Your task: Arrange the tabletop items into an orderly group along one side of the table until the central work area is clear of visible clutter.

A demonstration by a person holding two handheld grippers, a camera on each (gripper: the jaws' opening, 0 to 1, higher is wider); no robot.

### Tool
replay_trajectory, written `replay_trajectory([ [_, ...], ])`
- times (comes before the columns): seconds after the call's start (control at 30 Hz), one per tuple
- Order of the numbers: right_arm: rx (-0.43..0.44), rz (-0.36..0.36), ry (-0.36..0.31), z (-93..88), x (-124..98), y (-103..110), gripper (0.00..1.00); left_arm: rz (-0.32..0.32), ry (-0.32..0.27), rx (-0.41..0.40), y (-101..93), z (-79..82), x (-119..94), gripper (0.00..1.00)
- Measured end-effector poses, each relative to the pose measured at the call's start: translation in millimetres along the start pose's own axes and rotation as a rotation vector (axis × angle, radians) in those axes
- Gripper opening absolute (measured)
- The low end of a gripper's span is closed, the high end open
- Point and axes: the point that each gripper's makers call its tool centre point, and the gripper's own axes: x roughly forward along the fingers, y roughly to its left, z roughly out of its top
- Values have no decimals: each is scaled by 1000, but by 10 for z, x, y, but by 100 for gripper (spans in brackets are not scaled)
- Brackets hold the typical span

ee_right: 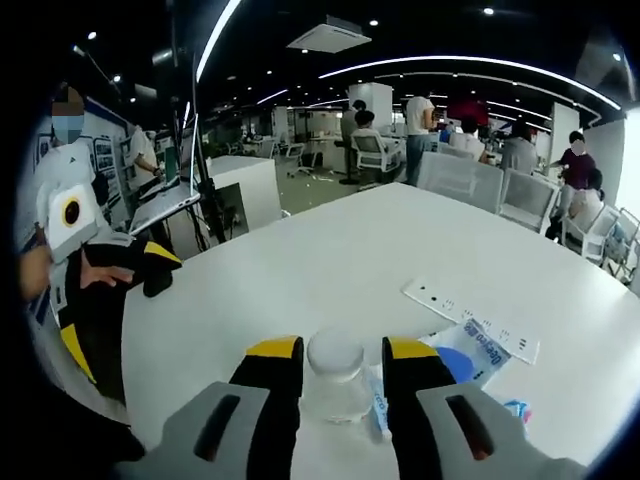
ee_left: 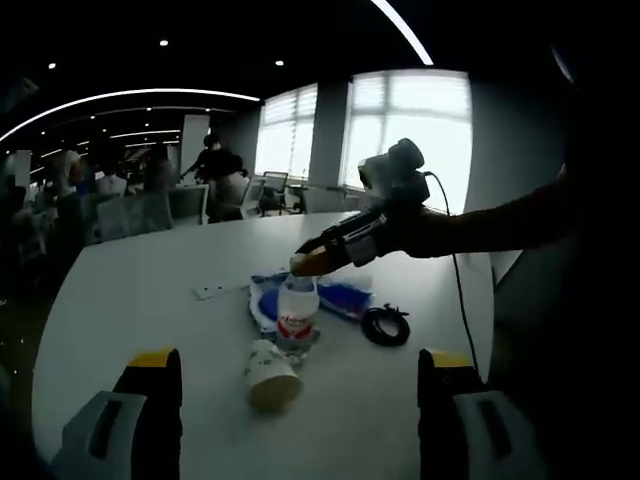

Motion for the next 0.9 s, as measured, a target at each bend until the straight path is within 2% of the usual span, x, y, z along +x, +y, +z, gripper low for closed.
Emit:
replay_trajectory([
  [0.27, 67, -17, -39, -107, 52, 10, 31, 5, -7, -11, 20, 15, -11, 99],
  [0.37, 87, -35, -84, -54, 54, -7, 30, 12, -13, -10, 18, 40, -27, 99],
  [0.5, 82, -54, -105, -19, 58, -32, 27, 14, -10, -14, 34, 30, -47, 100],
  [0.9, 61, -63, -80, -74, 110, 29, 22, 13, -11, -14, 42, 40, -22, 100],
])
